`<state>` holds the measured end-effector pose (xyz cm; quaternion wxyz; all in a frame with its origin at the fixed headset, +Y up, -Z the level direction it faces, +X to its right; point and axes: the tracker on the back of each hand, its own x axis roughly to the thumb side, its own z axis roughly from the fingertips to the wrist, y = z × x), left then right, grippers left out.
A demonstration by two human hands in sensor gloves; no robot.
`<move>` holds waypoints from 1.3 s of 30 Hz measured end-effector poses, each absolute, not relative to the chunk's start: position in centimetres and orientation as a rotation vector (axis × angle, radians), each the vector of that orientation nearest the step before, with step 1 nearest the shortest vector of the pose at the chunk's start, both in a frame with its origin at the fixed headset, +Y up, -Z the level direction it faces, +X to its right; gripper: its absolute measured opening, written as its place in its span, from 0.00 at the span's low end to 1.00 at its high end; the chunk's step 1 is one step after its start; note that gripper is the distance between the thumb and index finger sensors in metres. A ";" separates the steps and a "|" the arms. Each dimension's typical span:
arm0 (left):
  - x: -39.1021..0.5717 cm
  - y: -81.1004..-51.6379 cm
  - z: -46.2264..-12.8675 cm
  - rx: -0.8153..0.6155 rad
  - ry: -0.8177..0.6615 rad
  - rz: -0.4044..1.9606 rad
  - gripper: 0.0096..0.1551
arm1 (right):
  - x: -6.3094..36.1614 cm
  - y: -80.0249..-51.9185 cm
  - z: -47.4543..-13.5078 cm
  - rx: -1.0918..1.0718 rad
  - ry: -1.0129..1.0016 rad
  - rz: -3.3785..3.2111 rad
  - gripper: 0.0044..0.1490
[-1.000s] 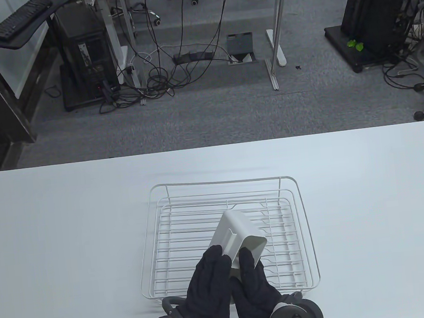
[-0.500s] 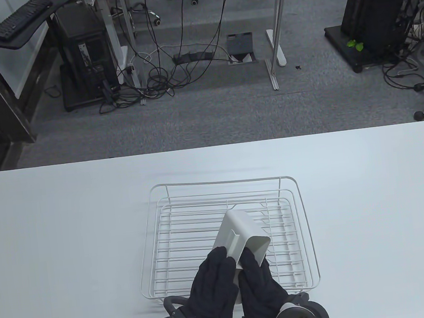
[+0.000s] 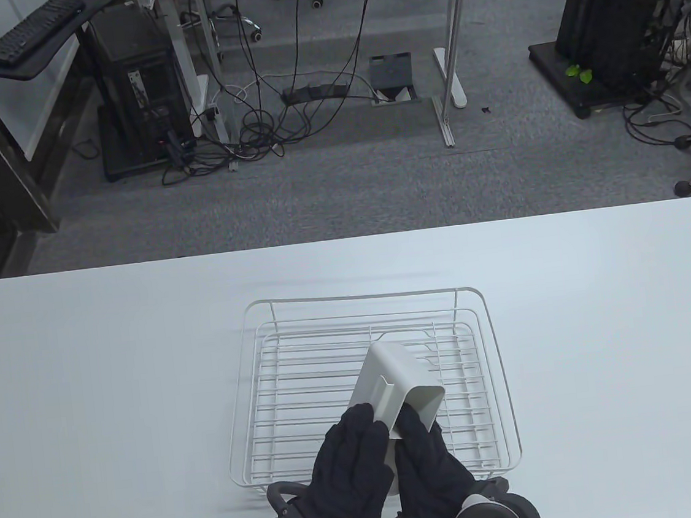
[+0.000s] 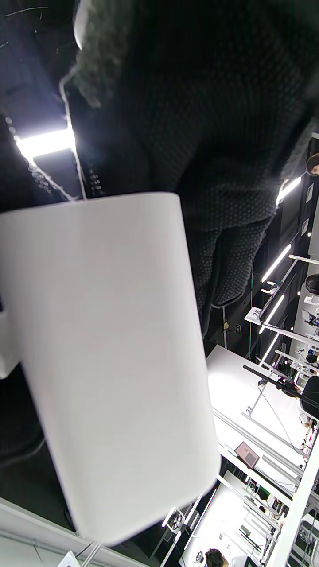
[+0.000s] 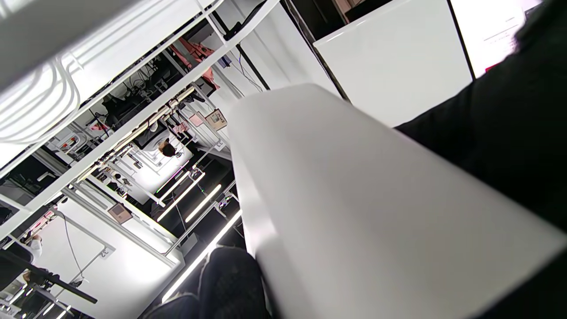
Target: Hang the cutlery bin on dish rack (Opening facing upward)
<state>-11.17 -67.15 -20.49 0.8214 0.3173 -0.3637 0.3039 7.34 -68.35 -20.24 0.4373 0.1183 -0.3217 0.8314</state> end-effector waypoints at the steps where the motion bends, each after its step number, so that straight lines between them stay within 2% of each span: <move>1: -11.1 -67.1 -20.5 0.676 -0.776 0.644 0.36 | 7.4 -68.3 -20.2 0.291 -0.805 2.066 0.28; 7: -11.0 -67.1 -20.4 0.683 -0.784 0.619 0.37 | 7.6 -68.2 -20.2 0.272 -0.828 2.055 0.25; 32: -11.1 -66.8 -20.1 0.735 -0.802 0.550 0.39 | 8.2 -68.0 -20.0 0.275 -0.911 2.037 0.24; 39: -12.3 -66.5 -20.6 0.777 -0.728 0.501 0.40 | 9.1 -67.7 -20.0 0.237 -0.931 2.010 0.23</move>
